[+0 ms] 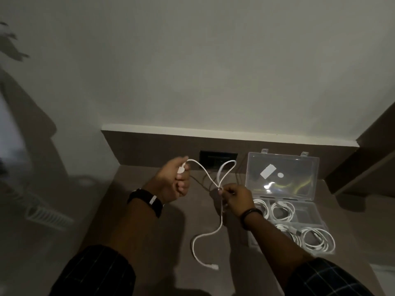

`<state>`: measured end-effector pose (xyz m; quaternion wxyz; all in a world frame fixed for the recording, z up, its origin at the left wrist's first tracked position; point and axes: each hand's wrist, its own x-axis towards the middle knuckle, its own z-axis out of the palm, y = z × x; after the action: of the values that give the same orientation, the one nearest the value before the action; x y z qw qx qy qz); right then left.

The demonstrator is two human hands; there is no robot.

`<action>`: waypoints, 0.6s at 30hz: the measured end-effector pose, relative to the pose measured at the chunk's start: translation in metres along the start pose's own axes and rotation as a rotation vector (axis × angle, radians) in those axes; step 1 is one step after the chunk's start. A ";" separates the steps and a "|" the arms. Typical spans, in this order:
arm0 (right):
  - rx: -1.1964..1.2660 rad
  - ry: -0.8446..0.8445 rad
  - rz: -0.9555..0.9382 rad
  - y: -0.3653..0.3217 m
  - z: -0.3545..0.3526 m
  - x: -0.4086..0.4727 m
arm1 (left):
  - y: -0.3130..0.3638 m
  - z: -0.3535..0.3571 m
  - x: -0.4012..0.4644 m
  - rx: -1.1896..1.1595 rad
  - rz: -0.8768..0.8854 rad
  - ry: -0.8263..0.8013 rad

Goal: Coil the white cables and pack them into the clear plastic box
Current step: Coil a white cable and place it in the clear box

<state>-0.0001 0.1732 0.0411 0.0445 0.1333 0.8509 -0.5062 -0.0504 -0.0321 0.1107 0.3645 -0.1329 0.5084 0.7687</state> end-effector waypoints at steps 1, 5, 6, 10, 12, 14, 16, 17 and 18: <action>0.052 0.031 0.018 -0.004 -0.003 0.000 | 0.004 0.007 -0.008 -0.029 0.039 -0.025; -0.047 0.022 0.076 -0.013 -0.016 -0.001 | 0.021 0.040 -0.044 -0.069 0.235 -0.111; -0.084 -0.033 0.125 -0.015 -0.018 -0.001 | 0.025 0.047 -0.051 -0.071 0.273 -0.129; -0.196 -0.016 0.232 -0.036 -0.043 -0.011 | 0.038 0.069 -0.074 0.017 0.344 -0.156; -0.006 0.203 0.150 -0.051 -0.053 -0.014 | 0.041 0.077 -0.082 0.055 0.352 -0.156; 0.222 0.217 -0.035 -0.077 -0.057 -0.023 | 0.044 0.085 -0.090 0.101 0.355 -0.174; 0.331 0.065 -0.227 -0.107 -0.055 -0.035 | 0.049 0.095 -0.096 0.145 0.358 -0.196; 0.354 -0.042 -0.312 -0.123 -0.053 -0.042 | 0.052 0.100 -0.100 0.164 0.364 -0.205; 0.356 -0.142 -0.399 -0.136 -0.051 -0.047 | 0.054 0.105 -0.105 0.183 0.369 -0.213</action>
<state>0.0109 0.1475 0.1907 -0.0205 -0.0670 0.7527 -0.6546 0.0026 0.0040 0.2554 0.2798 0.0779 0.5504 0.7828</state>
